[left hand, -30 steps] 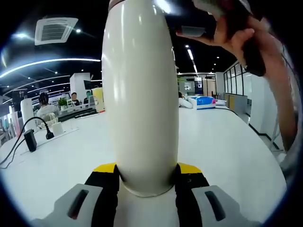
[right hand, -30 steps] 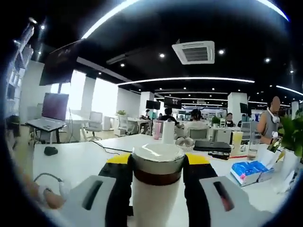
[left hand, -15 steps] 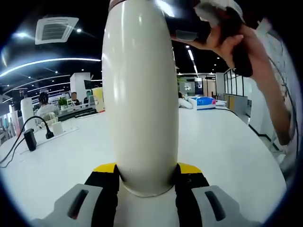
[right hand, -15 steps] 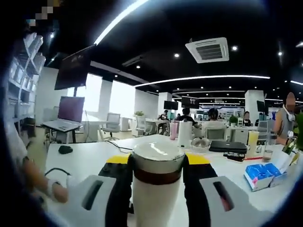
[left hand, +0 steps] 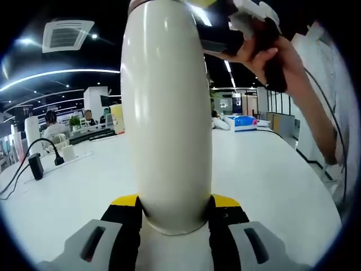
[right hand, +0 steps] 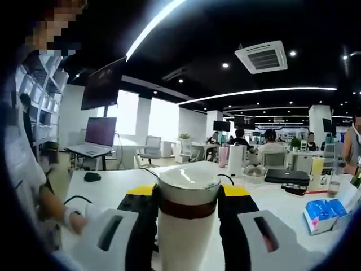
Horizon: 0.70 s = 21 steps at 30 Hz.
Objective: Grasp the water cup twist off the cup lid place the cup lid on the table
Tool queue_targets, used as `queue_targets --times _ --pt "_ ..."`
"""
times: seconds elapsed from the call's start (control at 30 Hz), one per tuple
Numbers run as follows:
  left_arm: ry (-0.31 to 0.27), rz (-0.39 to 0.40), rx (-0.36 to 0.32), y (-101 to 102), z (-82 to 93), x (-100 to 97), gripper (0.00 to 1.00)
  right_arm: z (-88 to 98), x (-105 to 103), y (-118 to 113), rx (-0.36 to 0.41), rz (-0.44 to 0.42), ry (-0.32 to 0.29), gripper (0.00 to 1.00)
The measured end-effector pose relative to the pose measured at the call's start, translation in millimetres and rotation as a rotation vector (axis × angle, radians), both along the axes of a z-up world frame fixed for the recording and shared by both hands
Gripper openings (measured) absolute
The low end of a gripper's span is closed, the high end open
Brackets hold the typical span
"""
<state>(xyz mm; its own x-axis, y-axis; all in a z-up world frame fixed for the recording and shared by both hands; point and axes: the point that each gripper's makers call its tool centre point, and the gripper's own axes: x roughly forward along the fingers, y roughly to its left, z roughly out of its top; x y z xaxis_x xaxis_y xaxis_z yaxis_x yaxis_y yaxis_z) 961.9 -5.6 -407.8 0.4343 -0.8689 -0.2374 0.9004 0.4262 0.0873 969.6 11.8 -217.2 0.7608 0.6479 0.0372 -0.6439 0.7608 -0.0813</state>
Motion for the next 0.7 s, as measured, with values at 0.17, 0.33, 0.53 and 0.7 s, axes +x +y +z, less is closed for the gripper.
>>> queue_targets --times 0.17,0.33,0.53,0.7 --pt "-0.001 0.001 0.001 0.4 -1.1 1.1 0.48 -0.5 -1.5 0.8 -0.002 0.063 0.013 0.44" --pt "-0.004 0.002 0.003 0.1 -1.5 2.0 0.48 -1.3 -1.6 1.9 -0.016 0.102 0.025 0.44" --pt "-0.007 0.002 0.004 0.3 -2.6 2.9 0.48 -2.2 -1.3 2.3 -0.017 0.170 0.031 0.44" --pt "-0.007 0.003 0.004 0.6 -2.7 3.0 0.48 -3.2 -2.9 3.5 -0.033 0.223 0.035 0.44"
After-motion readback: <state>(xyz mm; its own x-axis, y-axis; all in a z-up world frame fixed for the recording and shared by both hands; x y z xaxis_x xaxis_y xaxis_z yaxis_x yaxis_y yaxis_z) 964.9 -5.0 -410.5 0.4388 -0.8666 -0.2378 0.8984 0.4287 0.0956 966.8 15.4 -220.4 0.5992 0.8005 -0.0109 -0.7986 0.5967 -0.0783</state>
